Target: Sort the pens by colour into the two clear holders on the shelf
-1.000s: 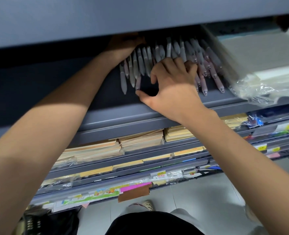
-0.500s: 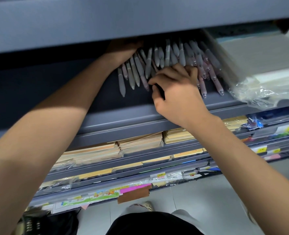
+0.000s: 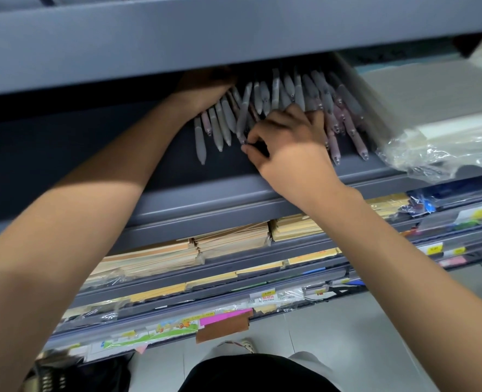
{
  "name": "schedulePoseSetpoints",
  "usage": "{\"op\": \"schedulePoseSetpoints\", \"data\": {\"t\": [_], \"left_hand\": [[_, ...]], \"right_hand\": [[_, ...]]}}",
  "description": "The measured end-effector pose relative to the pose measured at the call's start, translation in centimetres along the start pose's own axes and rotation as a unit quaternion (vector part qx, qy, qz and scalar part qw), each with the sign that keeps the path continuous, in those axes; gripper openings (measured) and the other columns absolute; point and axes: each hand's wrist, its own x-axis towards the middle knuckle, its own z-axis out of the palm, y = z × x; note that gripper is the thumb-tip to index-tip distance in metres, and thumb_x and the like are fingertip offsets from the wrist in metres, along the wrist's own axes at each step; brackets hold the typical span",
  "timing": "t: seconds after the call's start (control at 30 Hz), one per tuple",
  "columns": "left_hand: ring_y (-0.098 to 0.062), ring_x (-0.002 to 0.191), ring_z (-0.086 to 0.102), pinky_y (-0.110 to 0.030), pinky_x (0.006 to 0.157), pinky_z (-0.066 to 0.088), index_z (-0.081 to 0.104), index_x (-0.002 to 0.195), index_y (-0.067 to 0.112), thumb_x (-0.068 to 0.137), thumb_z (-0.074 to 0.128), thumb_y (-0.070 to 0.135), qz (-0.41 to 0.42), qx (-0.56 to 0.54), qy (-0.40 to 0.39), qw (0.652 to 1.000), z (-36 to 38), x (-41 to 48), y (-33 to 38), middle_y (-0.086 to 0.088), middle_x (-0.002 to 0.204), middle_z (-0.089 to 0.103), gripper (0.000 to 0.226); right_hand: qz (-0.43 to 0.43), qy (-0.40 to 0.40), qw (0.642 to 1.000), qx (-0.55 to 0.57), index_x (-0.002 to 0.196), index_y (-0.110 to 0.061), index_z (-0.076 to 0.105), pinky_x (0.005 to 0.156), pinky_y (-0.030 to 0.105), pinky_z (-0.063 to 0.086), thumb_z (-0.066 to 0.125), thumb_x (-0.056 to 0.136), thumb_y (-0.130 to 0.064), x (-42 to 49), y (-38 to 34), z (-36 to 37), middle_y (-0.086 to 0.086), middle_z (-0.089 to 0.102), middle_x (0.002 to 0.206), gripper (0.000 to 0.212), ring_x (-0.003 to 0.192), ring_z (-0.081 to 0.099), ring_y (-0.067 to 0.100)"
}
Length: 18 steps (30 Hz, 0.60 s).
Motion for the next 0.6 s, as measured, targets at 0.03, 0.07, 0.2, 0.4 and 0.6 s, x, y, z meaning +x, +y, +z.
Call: {"op": "schedulePoseSetpoints", "data": {"t": [0.03,0.07,0.2,0.4,0.6], "left_hand": [[-0.002,0.084,0.058,-0.014,0.073,0.041,0.066,0.088,0.029,0.093,0.061,0.032,0.007,-0.004,0.008,1.0,0.1,0.1,0.0,0.005,0.097,0.066,0.008],[-0.004,0.087,0.058,-0.015,0.075,0.04,0.065,0.091,0.027,0.094,0.061,0.031,0.009,-0.008,0.015,1.0,0.2,0.1,-0.1,0.002,0.101,0.067,0.007],[-0.013,0.11,0.06,-0.007,0.078,0.041,0.067,0.118,0.021,0.096,0.061,0.039,-0.001,-0.029,0.006,1.0,0.3,0.2,-0.2,-0.002,0.121,0.066,0.03],[-0.002,0.117,0.043,-0.016,0.088,0.038,0.051,0.138,0.041,0.093,0.051,0.063,0.023,0.039,-0.082,0.996,0.1,-0.6,0.5,0.015,0.139,0.05,0.051],[-0.003,0.121,0.044,-0.009,0.08,0.033,0.048,0.141,0.039,0.1,0.043,0.054,0.037,0.059,-0.112,0.991,0.4,-0.7,0.8,0.015,0.139,0.049,0.043]], "right_hand": [[0.002,-0.006,1.0,-0.003,0.097,-0.018,0.07,0.086,0.037,0.025,0.06,0.09,-0.037,0.3,0.1,0.1,0.002,0.067,0.107,0.022,0.113,0.05,0.029],[0.006,-0.011,1.0,-0.005,0.099,-0.019,0.069,0.087,0.037,0.026,0.059,0.091,-0.037,0.6,0.2,0.2,0.002,0.066,0.109,0.023,0.115,0.049,0.029],[-0.001,-0.006,1.0,0.013,0.099,-0.016,0.068,0.089,0.038,0.032,0.061,0.089,-0.036,0.5,0.5,0.0,0.005,0.063,0.109,0.024,0.111,0.052,0.03],[0.068,0.082,0.993,-0.044,0.09,-0.013,0.069,0.078,0.038,0.032,0.057,0.084,-0.027,-1.6,3.0,-1.7,0.01,0.065,0.103,0.019,0.098,0.056,0.034],[0.11,0.081,0.991,-0.003,0.102,-0.011,0.068,0.084,0.041,0.038,0.057,0.085,-0.026,-2.0,3.2,-1.5,0.014,0.06,0.117,0.025,0.105,0.054,0.037]]}}
